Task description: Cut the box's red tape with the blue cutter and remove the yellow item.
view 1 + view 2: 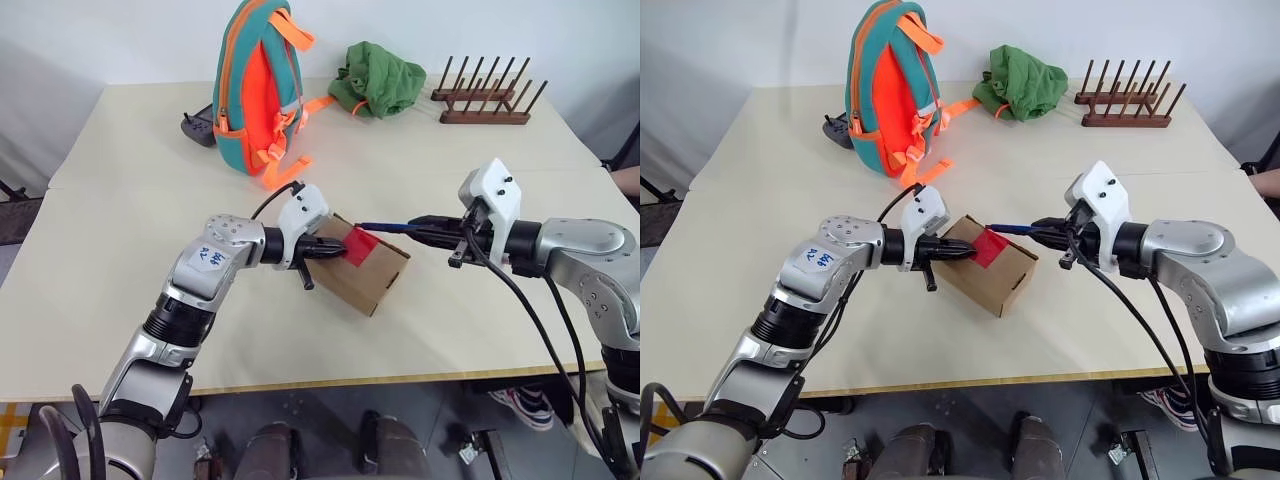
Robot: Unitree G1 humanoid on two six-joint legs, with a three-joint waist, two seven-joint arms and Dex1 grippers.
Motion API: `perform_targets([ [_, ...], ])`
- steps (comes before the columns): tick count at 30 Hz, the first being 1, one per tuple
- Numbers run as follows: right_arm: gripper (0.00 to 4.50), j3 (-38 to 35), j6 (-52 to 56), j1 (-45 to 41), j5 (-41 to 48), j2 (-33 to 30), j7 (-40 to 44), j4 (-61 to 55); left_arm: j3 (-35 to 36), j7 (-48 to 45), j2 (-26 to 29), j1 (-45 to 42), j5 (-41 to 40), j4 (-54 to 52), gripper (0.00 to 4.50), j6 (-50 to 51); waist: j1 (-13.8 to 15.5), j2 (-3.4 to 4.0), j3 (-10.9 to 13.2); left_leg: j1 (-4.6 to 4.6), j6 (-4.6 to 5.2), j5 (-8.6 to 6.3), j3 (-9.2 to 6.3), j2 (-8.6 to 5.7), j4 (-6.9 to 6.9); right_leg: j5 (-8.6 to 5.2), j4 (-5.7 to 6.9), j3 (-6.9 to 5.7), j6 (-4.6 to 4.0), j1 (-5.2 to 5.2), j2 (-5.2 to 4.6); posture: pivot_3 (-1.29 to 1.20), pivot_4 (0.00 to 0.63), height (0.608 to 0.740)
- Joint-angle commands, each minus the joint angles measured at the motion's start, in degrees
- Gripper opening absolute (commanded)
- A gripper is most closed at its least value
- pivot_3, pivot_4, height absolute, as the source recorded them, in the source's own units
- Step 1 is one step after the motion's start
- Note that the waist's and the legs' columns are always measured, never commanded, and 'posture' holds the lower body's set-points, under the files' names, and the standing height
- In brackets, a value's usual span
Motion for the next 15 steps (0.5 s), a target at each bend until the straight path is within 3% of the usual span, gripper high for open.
perform_targets([
  [1, 0.18, -0.58, -0.73, 0.52, 0.15, -1.39, 1.46, -1.3, -0.22, 0.21, 0.23, 0.26, 0.28, -1.41, 0.02, 0.36, 0.01, 0.0, 0.0, 0.0, 0.0, 0.0, 0.0, 0.0, 0.0, 0.0, 0.0, 0.0, 0.0, 0.0, 0.0, 0.0, 0.15, 0.74],
  [15, 0.18, -0.51, 0.31, 0.67, 0.15, -3.36, 3.29, -1.22, -0.02, 0.54, -0.01, -0.25, 0.51, -0.34, 0.02, 0.16, 0.06, 0.0, 0.0, 0.0, 0.0, 0.0, -0.01, 0.0, 0.0, 0.0, 0.0, 0.0, 0.0, 0.0, 0.0, 0.0, 0.15, 0.74],
])
